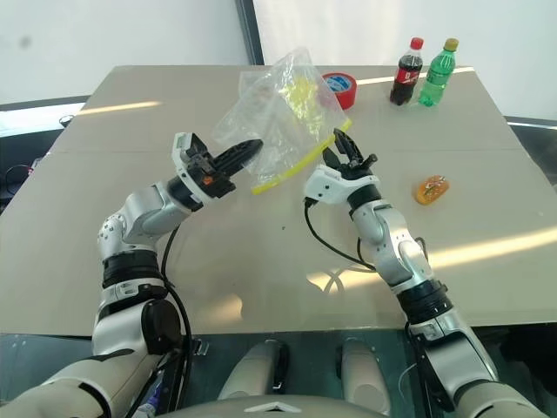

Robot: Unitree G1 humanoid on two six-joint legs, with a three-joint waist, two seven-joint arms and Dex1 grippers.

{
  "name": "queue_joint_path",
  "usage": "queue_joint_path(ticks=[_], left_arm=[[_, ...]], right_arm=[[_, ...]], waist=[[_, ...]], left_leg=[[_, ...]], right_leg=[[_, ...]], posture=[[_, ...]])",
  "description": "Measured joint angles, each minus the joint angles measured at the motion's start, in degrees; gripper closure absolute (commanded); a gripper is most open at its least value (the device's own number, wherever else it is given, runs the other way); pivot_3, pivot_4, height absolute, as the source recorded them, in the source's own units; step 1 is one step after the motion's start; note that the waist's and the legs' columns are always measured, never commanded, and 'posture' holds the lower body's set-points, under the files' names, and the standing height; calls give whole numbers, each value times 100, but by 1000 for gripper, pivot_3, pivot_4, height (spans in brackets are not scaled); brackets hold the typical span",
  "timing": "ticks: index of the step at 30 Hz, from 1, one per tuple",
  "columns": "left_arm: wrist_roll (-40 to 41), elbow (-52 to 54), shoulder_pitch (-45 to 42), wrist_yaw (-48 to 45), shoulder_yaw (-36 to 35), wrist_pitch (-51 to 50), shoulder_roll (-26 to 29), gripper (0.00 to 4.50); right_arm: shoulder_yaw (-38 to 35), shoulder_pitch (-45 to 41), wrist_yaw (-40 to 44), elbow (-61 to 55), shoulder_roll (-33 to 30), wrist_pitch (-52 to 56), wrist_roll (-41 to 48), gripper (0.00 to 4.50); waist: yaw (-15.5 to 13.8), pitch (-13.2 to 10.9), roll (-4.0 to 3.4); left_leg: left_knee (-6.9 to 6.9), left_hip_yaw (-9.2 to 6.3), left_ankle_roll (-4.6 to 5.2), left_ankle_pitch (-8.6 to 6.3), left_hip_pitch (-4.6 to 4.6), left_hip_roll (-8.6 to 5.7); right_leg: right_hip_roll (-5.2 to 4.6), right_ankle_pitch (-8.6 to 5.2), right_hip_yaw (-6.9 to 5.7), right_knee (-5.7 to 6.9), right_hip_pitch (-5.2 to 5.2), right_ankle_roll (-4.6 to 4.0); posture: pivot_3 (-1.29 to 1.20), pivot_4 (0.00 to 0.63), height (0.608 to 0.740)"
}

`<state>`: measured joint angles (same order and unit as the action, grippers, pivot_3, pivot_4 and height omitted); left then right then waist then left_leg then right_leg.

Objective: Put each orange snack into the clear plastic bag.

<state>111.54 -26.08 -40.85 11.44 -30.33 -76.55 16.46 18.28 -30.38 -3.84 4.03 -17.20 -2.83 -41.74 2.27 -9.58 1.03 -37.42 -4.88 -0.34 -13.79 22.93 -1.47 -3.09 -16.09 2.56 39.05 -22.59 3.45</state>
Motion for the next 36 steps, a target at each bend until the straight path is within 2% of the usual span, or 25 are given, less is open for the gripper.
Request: queue_joint_path(ticks=[2, 4, 13, 20, 23, 25, 26, 28, 32, 36], left_arm=[[0, -2, 11, 6, 0, -16, 0, 4500], [0, -3, 10, 19, -1, -16, 0, 4500], [0, -3, 15, 263, 100, -17, 2, 4500], [-132, 220, 171, 398, 408, 228, 104, 4500], [-354, 403, 260, 282, 556, 356, 304, 3690], [-578, 617, 326, 159, 678, 429, 385, 2809], [-759, 746, 381, 111, 747, 484, 448, 2389], [-1308, 1089, 584, -184, 934, 562, 642, 2389], [-2948, 2542, 1268, -1696, 1695, 973, 1397, 2389], [-5358, 3800, 1858, -3380, 2742, 2708, 2248, 2389]], right_arm=[[-4, -19, -173, 3, -10, -19, -112, 3586], [-9, -36, -358, 3, -14, -41, -216, 4486], [-47, -41, -647, 2, -95, -154, -367, 4486], [-59, 34, -373, -99, -195, -257, -189, 4486], [-85, 126, -192, -171, -252, -248, -92, 4500], [-138, 196, -65, -195, -309, -238, 2, 4500], [-151, 217, -4, -200, -331, -235, 60, 4500], [-215, 263, 116, -212, -365, -220, 186, 4500], [-458, 276, 371, -202, -493, -115, 420, 4500], [-575, 179, 655, 12, -476, 56, 679, 4500]], waist=[[0, 0, 0], [0, 0, 0], [-1, 0, 0], [2, 0, 0], [1, 0, 0], [-6, 0, 0], [-7, 0, 1], [-2, -1, 0], [12, -3, -1], [-3, -5, -5]], left_leg=[[0, 0, 0, 0, 0, 0], [0, 0, 0, 0, 0, 0], [0, 0, 0, 0, 0, -1], [3, 1, 0, 0, 0, 3], [5, 3, 0, 0, 0, 1], [5, 3, 0, 0, 0, 2], [6, 3, 0, 0, 0, 1], [10, 6, 0, 0, -1, 0], [26, 14, -1, 0, -3, 4], [33, 22, -1, 0, -8, 5]], right_leg=[[0, 0, 0, 0, 0, 0], [0, 0, 0, 0, 0, 0], [0, 0, 1, 0, 0, 0], [0, 0, 2, -2, 0, 0], [0, 0, 4, -3, -1, 0], [0, 0, 4, -5, 0, 0], [0, 0, 4, -5, 0, 0], [0, 0, 7, -8, 0, 0], [5, 0, 13, -14, -5, -1], [5, -1, 17, -18, -2, -5]], posture=[[0, 150, 740], [0, 150, 740], [0, 150, 740], [0, 150, 740], [0, 150, 740], [0, 150, 740], [0, 150, 740], [0, 150, 740], [0, 150, 740], [0, 150, 740]])
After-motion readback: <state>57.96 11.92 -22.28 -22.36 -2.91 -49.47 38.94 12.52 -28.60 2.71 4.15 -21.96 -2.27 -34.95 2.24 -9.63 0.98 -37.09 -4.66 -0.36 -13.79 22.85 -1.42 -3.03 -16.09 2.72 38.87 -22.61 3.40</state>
